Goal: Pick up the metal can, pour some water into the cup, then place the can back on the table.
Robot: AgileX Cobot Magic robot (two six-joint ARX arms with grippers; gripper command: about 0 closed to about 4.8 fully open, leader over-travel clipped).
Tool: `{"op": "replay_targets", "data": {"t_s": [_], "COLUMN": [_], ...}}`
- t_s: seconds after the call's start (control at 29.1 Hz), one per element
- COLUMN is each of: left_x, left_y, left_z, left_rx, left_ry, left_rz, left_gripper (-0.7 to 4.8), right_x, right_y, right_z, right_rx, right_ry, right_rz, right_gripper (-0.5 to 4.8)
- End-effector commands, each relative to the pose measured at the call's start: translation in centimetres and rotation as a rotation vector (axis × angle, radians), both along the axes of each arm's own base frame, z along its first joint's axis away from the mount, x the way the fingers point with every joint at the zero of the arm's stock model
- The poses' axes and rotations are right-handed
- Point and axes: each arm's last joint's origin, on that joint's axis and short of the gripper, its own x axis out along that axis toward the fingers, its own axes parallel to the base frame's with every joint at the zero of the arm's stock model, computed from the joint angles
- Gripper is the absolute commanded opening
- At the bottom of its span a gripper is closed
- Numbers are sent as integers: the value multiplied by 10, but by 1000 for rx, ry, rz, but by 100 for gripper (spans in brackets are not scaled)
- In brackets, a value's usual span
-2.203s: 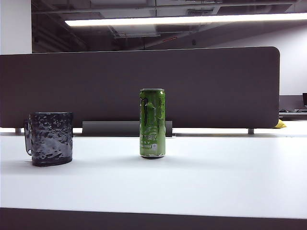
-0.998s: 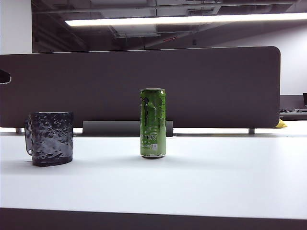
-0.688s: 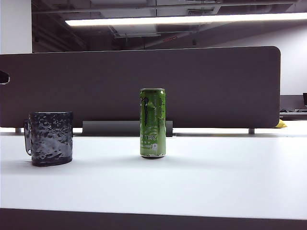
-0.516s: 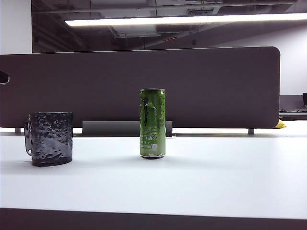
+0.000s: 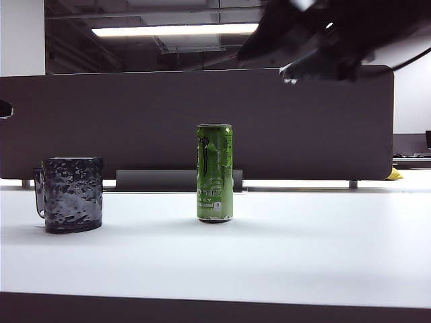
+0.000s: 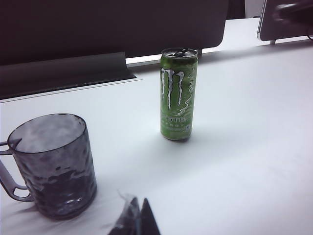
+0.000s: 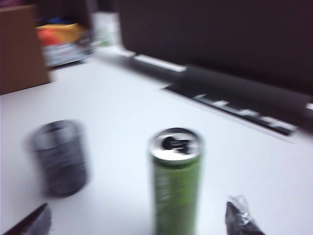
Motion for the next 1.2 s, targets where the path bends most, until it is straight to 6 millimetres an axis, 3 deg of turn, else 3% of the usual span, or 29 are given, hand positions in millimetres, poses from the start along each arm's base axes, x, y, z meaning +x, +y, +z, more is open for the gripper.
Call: {"op": "replay_targets", "data": {"t_s": [0.03,0.21,0.34,0.52,1.2], "left_x": [0,0,0,0,0], "left_y": [0,0,0,0,0], "left_z": [2,2,2,2,2], "left_rx": [-6,-6,-6,-6,-6], "left_ry": [-12,-12,-12,-12,-12], "left_rz": [-2,-2,-2,-2,-2], "left_gripper": [-5,-5,-5,-5,-5], "right_x": [18,40,52,67,93], "right_y": [11,27,45,61,79], "right_z": [-14,-46,-58,-63,-73], "right_rx": [82,119,133,132,131], "right_ry": [-73,-83,-65,-62,-60], "right_rz": [-60,-53,-28,-55,-115], "right_gripper": [479,479,479,479,479]}}
